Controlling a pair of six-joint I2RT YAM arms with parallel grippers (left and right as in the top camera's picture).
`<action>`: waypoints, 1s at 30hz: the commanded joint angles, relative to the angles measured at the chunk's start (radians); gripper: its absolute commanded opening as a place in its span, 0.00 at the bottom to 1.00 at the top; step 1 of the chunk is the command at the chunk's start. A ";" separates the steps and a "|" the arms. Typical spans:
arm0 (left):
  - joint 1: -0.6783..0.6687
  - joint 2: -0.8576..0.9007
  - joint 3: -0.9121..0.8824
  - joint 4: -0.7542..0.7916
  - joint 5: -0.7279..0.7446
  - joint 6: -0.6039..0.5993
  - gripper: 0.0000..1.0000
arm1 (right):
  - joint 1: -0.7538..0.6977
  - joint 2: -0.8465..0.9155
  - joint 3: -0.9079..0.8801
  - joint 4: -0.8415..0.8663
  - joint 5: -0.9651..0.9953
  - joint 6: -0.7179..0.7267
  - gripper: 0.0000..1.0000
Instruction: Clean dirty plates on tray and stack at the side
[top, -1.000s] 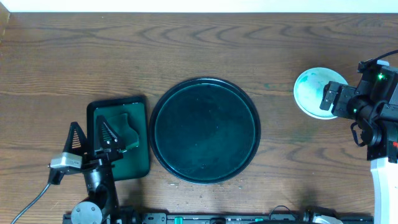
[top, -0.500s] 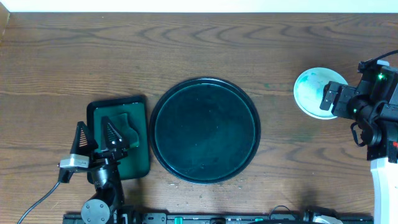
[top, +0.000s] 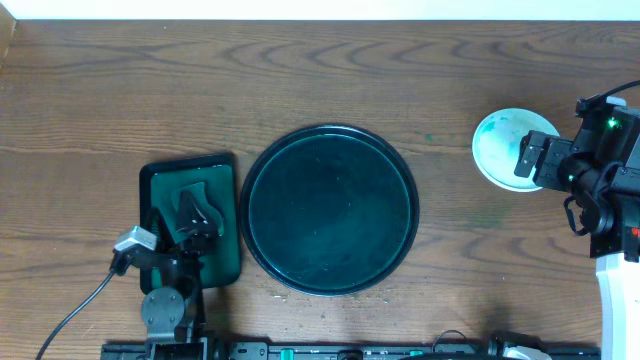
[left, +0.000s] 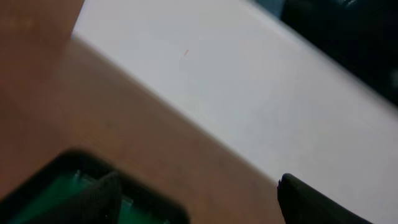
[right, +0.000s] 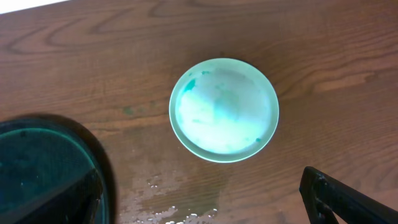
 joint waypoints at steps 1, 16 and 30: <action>-0.004 -0.008 -0.003 -0.077 -0.008 -0.055 0.80 | 0.007 -0.008 0.008 -0.001 0.003 -0.012 0.99; -0.004 -0.005 -0.002 -0.187 -0.001 -0.043 0.80 | 0.007 -0.008 0.008 -0.001 0.003 -0.012 0.99; -0.004 -0.004 -0.002 -0.187 0.000 -0.043 0.80 | 0.007 -0.008 0.008 -0.001 0.003 -0.012 0.99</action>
